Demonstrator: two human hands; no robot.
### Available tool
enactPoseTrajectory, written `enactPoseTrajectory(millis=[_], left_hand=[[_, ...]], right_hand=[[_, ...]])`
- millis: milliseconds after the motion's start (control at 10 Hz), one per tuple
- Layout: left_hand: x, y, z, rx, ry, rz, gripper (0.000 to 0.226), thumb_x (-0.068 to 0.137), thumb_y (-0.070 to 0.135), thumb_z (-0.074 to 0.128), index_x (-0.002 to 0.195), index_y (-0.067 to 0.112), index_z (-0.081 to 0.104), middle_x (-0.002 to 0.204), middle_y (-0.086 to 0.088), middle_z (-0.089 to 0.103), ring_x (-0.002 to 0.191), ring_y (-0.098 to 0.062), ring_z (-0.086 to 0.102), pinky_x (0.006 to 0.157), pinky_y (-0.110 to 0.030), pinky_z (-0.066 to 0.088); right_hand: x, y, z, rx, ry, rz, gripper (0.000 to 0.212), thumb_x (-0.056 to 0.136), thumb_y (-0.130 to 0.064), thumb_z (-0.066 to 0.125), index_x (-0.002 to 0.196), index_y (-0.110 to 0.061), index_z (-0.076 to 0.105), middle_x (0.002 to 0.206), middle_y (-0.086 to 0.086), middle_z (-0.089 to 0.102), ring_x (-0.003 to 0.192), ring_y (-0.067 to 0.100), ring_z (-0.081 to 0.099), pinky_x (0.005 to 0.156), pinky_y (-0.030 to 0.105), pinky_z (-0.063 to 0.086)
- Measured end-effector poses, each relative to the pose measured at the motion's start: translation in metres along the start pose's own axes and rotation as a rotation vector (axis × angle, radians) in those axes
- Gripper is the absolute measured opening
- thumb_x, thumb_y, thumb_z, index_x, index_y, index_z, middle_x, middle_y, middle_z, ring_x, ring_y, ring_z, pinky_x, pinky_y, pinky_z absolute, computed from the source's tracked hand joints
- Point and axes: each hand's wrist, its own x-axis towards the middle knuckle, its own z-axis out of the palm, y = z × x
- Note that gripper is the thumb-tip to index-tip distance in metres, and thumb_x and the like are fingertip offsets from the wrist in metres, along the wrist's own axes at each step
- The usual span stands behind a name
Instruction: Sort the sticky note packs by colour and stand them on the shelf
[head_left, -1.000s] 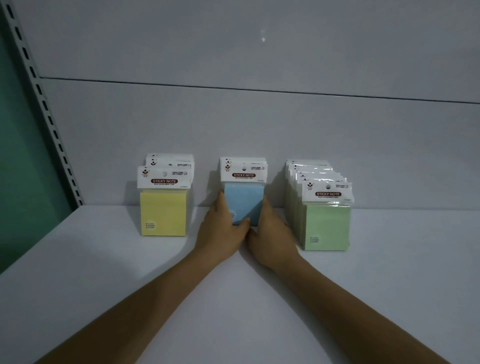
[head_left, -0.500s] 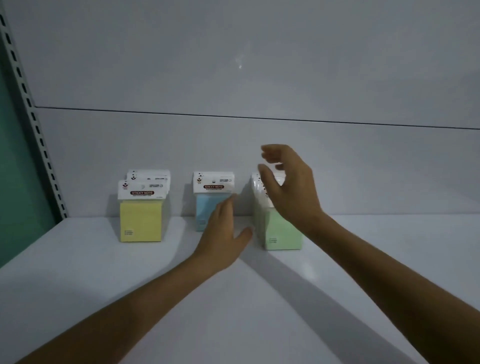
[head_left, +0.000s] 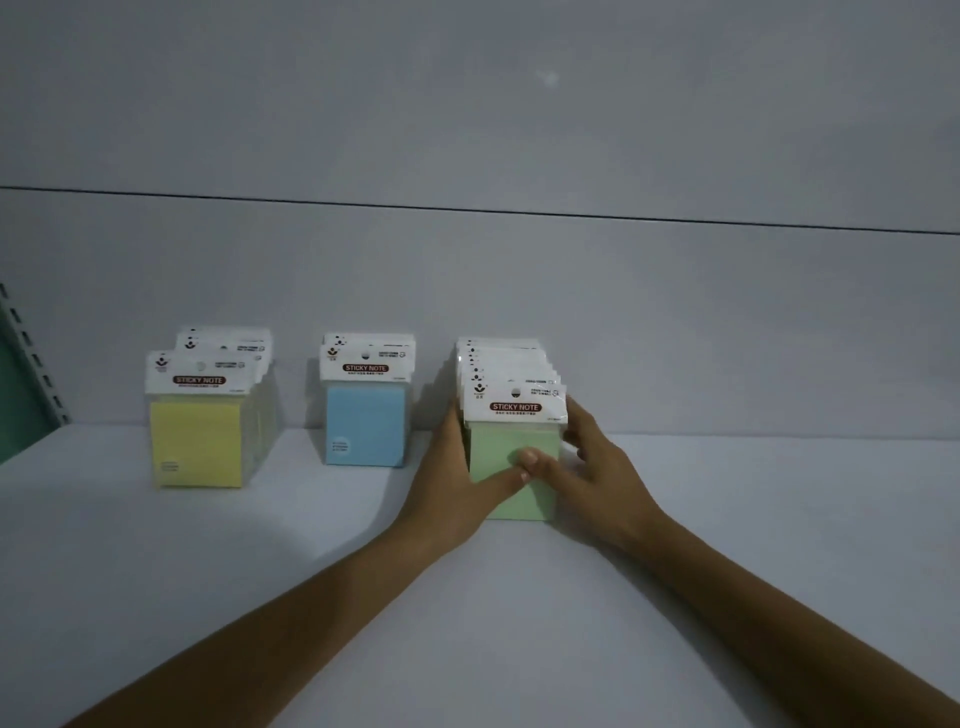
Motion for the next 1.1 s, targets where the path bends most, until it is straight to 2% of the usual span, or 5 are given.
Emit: enactPoseTrajectory(millis=[200, 600, 800, 900, 1100], left_hand=[[0.001, 0.0, 0.002, -0.005, -0.035, 0.008, 0.072, 0.08, 0.014, 0.071, 0.139, 0.019, 0.031, 0.133, 0.008, 0.053, 0.119, 0.0, 0.053, 0.098, -0.021, 0.047], [0.001, -0.006, 0.003, 0.004, -0.029, 0.031, 0.057, 0.082, 0.008, 0.068, 0.13, 0.013, 0.038, 0.118, 0.019, 0.052, 0.104, 0.02, 0.051, 0.083, 0.0, 0.039], [0.002, -0.004, 0.001, -0.026, 0.01, 0.059, 0.058, 0.077, 0.011, 0.074, 0.124, 0.021, 0.042, 0.112, 0.021, 0.056, 0.097, 0.017, 0.056, 0.076, -0.003, 0.046], [0.004, -0.001, -0.002, -0.053, 0.016, 0.037, 0.066, 0.073, 0.015, 0.079, 0.128, 0.019, 0.042, 0.117, 0.01, 0.061, 0.106, -0.002, 0.06, 0.085, -0.021, 0.053], [-0.005, 0.01, -0.008, -0.106, 0.062, -0.011, 0.072, 0.063, 0.032, 0.085, 0.12, 0.018, 0.045, 0.116, 0.003, 0.061, 0.104, -0.011, 0.06, 0.086, -0.03, 0.051]], right_hand=[[0.003, 0.011, 0.004, -0.104, -0.169, -0.08, 0.054, 0.086, -0.063, 0.028, 0.135, -0.041, 0.034, 0.115, -0.026, 0.058, 0.106, 0.008, 0.058, 0.09, 0.024, 0.046], [0.005, 0.013, 0.006, -0.186, -0.159, -0.132, 0.05, 0.089, -0.055, 0.027, 0.134, -0.032, 0.034, 0.092, -0.042, 0.046, 0.082, -0.023, 0.049, 0.071, -0.001, 0.036], [0.004, 0.009, 0.004, -0.102, -0.132, -0.071, 0.055, 0.088, -0.064, 0.037, 0.137, -0.038, 0.033, 0.118, -0.022, 0.061, 0.104, 0.004, 0.061, 0.088, 0.025, 0.049], [0.001, 0.007, 0.004, -0.076, -0.063, 0.005, 0.069, 0.084, -0.063, 0.05, 0.142, -0.034, 0.028, 0.124, -0.012, 0.062, 0.109, 0.006, 0.06, 0.095, 0.032, 0.049], [-0.044, -0.024, 0.006, -0.112, 0.172, 0.242, 0.094, 0.078, -0.069, 0.051, 0.15, -0.022, 0.014, 0.145, 0.009, 0.043, 0.132, 0.022, 0.044, 0.108, 0.038, 0.036]])
